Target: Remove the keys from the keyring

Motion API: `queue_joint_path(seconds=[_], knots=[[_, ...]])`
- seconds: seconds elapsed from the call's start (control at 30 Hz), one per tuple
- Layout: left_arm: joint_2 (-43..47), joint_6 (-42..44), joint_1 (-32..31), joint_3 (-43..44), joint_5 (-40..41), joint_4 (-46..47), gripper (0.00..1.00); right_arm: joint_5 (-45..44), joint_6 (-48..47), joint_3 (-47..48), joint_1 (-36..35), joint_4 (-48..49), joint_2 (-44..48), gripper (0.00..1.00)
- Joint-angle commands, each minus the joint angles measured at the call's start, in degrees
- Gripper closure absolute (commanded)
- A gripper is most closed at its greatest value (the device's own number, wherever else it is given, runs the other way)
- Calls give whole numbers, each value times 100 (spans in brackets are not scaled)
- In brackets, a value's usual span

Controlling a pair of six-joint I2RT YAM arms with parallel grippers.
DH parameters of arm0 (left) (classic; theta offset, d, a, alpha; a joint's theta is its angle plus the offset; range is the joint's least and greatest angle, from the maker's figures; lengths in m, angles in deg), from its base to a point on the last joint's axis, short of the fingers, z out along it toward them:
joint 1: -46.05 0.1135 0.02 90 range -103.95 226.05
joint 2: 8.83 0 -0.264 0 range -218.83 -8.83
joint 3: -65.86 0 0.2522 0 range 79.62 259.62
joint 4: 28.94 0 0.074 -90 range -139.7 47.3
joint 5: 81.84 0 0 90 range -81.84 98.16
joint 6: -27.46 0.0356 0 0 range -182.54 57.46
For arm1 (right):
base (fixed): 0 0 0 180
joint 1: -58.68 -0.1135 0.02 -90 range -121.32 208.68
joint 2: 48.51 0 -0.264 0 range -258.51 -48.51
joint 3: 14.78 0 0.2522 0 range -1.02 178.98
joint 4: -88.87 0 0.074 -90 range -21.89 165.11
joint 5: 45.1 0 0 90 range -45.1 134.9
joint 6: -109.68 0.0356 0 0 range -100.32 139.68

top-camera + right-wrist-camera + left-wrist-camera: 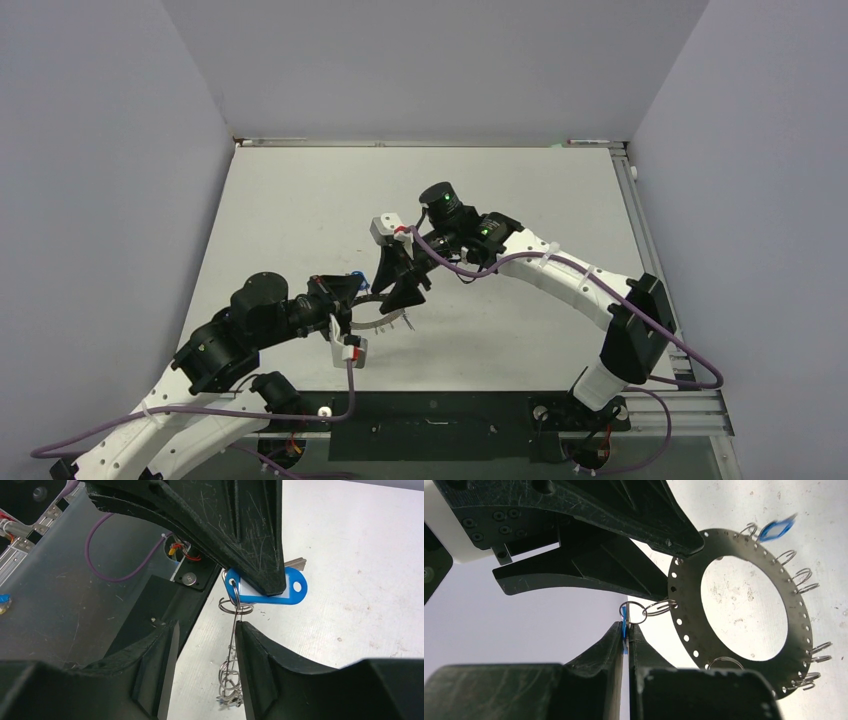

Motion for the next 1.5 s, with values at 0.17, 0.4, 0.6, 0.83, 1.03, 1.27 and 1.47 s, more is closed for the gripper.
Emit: queue_joint_path(seconds=[0.17, 0.4, 0.6, 0.83, 1.03, 1.27, 1.47], knots=[[2, 17, 39, 110, -21, 511, 100, 169, -394, -66, -45, -209, 340, 55], [-85, 113, 45, 87, -121, 531, 100, 167, -360, -167, -47, -146, 455, 55], [-53, 161, 46, 7, -94, 560, 100, 255, -347, 130, -16, -311, 329, 54], [190, 393, 50, -185, -196, 664, 100, 305, -162, 264, 415, -115, 363, 54], [473, 779, 47, -486, -313, 795, 100, 124, 138, 93, 532, 462, 381, 55], [490, 859, 38, -486, -420, 910, 100, 157, 598, -106, 460, 1072, 383, 57], [460, 813, 40, -421, -421, 897, 100, 199, 873, -419, 325, 1514, 372, 58]])
